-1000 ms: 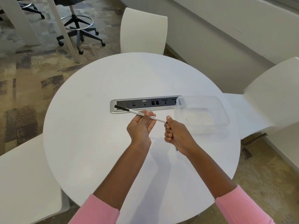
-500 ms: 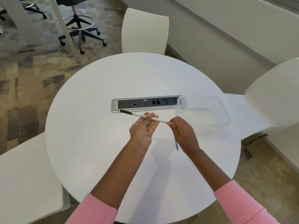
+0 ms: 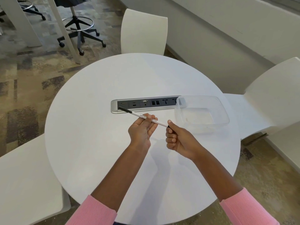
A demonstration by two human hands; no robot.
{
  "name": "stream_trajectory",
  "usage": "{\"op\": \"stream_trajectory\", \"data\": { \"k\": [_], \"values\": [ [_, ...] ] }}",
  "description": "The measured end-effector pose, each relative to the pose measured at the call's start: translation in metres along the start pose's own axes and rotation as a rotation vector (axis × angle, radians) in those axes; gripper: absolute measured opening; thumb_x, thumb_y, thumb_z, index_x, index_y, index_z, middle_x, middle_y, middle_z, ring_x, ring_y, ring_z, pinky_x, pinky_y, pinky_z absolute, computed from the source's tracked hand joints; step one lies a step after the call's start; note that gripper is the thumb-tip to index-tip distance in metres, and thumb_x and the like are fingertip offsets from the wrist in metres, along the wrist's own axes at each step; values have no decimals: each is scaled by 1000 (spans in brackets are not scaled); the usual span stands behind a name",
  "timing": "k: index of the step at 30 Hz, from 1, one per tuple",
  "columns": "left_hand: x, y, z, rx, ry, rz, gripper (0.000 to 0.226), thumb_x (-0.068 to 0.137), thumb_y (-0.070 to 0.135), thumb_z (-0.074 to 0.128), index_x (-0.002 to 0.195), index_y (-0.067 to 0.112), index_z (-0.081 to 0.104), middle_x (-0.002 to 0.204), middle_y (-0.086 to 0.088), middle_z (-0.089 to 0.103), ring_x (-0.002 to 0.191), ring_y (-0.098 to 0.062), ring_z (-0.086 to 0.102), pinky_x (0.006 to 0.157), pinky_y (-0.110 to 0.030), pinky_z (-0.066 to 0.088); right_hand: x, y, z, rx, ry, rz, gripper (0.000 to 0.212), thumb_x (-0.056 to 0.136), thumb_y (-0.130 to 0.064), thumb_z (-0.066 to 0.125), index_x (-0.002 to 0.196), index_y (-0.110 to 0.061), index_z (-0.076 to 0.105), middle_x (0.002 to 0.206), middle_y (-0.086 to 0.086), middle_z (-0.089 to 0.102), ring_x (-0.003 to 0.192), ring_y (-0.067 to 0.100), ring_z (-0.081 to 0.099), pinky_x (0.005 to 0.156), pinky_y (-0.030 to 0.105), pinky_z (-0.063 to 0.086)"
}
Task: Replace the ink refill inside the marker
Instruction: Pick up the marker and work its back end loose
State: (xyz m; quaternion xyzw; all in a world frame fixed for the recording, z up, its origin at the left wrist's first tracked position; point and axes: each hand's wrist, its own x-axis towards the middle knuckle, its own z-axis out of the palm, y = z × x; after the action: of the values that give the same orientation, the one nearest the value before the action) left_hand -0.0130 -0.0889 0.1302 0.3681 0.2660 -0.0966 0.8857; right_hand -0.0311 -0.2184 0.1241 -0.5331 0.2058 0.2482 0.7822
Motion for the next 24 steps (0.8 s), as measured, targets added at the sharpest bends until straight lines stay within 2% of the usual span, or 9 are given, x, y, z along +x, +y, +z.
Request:
{"op": "stream_trajectory", "data": {
  "k": [4,7,12,15,17,19,21,24],
  "values": [
    [0,1,-1,3,-7,10,12,85,-3,57,78,6,60,51,3,69,53,-8,69,60,-21,58,-1,1,2,-85,18,-76,39,94,-35,43,60,-15,43,41,-11,33,36,4,32,37,12,31],
    [1,3,1,-27,-24,-8,13,86,-4,56,77,5,59,51,1,69,53,-10,69,60,-23,59,1,5,4,-222,107,-282,38,95,-29,43,59,-15,44,45,-11,35,39,4,31,39,12,31],
    [3,5,5,-92,-12,-89,14,86,-5,54,75,1,58,49,-2,69,49,-13,68,61,-28,54,2,10,-3,-728,240,-705,35,96,-18,41,61,-19,41,53,-4,33,47,6,32,47,14,28],
    [4,6,4,-97,-9,-112,13,86,-4,55,74,0,59,48,-3,68,48,-14,68,53,-25,56,3,7,-12,-1021,262,-877,27,92,-24,41,73,-9,52,63,-4,42,62,8,38,58,11,34],
    [4,6,4,-93,-20,-115,12,86,-3,55,75,0,59,49,-3,69,48,-14,69,50,-24,56,4,4,-17,-1101,268,-893,25,91,-25,43,79,-6,54,66,-9,43,65,4,41,62,7,35],
    [6,6,4,-80,-30,-104,11,86,-2,56,75,1,59,49,-2,69,49,-13,69,50,-23,57,5,3,-20,-1101,258,-866,16,92,-21,49,81,-11,56,67,-15,45,67,-2,47,63,5,36],
    [7,6,3,-74,-32,-93,11,86,-2,56,76,1,59,50,-1,69,50,-12,69,54,-24,57,4,4,-20,-1016,231,-791,10,88,-17,57,81,-24,56,66,-14,52,63,3,53,61,5,38],
    [8,6,0,-72,-28,-80,10,86,-1,56,77,2,59,50,-1,69,51,-11,69,63,-26,54,1,9,-16,-799,222,-663,21,83,-21,64,81,-40,54,58,-6,54,58,8,55,60,12,42]
  ]
}}
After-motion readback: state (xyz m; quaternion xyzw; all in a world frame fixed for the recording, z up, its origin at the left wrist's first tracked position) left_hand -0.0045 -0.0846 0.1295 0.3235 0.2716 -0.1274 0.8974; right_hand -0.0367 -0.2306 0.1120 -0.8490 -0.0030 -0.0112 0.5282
